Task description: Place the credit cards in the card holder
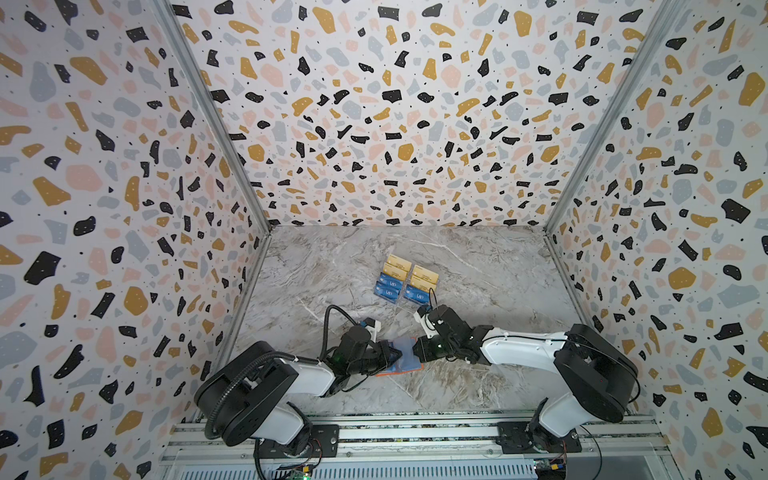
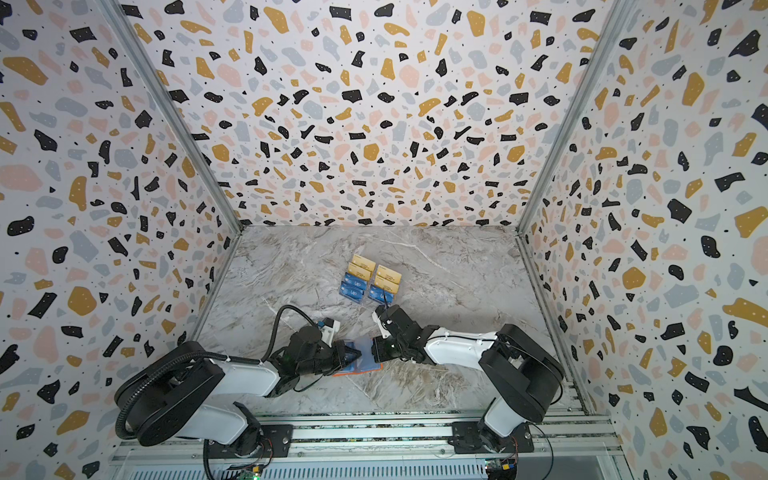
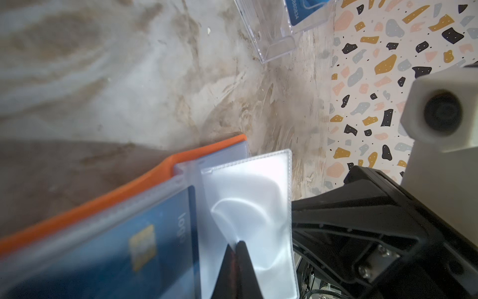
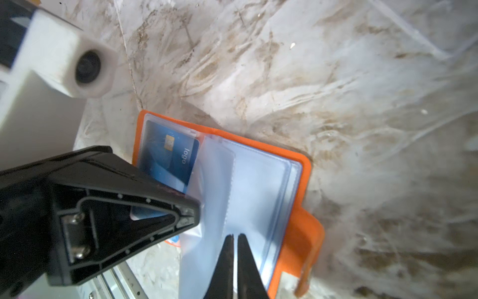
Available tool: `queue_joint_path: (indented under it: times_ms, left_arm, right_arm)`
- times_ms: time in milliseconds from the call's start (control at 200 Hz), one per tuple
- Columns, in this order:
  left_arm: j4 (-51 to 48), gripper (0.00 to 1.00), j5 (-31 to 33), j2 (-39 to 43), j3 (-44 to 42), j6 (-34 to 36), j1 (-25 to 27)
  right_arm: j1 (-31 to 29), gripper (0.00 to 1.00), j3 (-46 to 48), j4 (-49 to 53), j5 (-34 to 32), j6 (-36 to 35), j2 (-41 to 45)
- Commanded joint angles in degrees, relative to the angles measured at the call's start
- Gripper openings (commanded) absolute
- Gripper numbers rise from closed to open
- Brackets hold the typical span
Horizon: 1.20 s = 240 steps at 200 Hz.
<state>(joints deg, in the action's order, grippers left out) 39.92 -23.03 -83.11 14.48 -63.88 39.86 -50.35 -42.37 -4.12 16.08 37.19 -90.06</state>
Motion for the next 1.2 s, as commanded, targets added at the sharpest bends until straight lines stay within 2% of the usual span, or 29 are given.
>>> queue_joint_path:
  times_ms: [0,110,245,335,405,621,756,891,1071,1196]
  left_arm:
    - [2.08,0.02,-1.05,0.57,-0.95,1.13,-0.22]
    - [2.19,0.11,-1.4,0.77,-1.12,0.96,-0.22]
    - [0.92,0.4,-1.48,2.8,-1.13,0.6,-0.22]
    - [-2.19,0.5,-1.33,4.98,-0.13,0.88,-0.26]
    - [-5.08,0.54,-1.39,6.85,0.66,1.15,-0.22]
    - [-22.04,0.56,-0.01,17.33,2.98,4.6,-0.89]
    - [-34.71,0.55,1.36,26.73,3.22,6.63,-4.02]
    - [-38.78,0.53,2.21,33.66,2.51,6.4,-6.28]
    - [-38.84,0.46,1.06,31.84,3.13,7.89,-6.28]
    - [-39.88,0.43,1.04,27.93,4.46,9.84,-6.28]
  right_arm:
    - [-0.37,0.08,-1.75,0.0,1.22,-0.11,0.16]
    - [-0.62,0.08,-2.23,-1.72,3.09,0.08,-0.84]
    - [-0.73,0.08,-2.54,-2.79,5.11,-0.01,-2.52]
    - [-0.76,0.08,-2.28,-4.02,6.69,0.24,-3.58]
    - [-0.97,0.08,-2.28,-4.74,7.3,0.3,-4.02]
    - [-1.34,0.08,-3.06,-6.33,10.38,-0.12,-5.35]
    - [-1.88,0.08,-2.99,-9.13,12.97,0.72,-6.51]
    - [-2.57,0.08,-3.44,-12.18,14.85,1.45,-8.11]
    - [-2.79,0.08,-2.37,-19.39,17.9,5.33,-11.3]
    - [-2.87,0.07,-2.64,-20.63,16.36,7.58,-13.49]
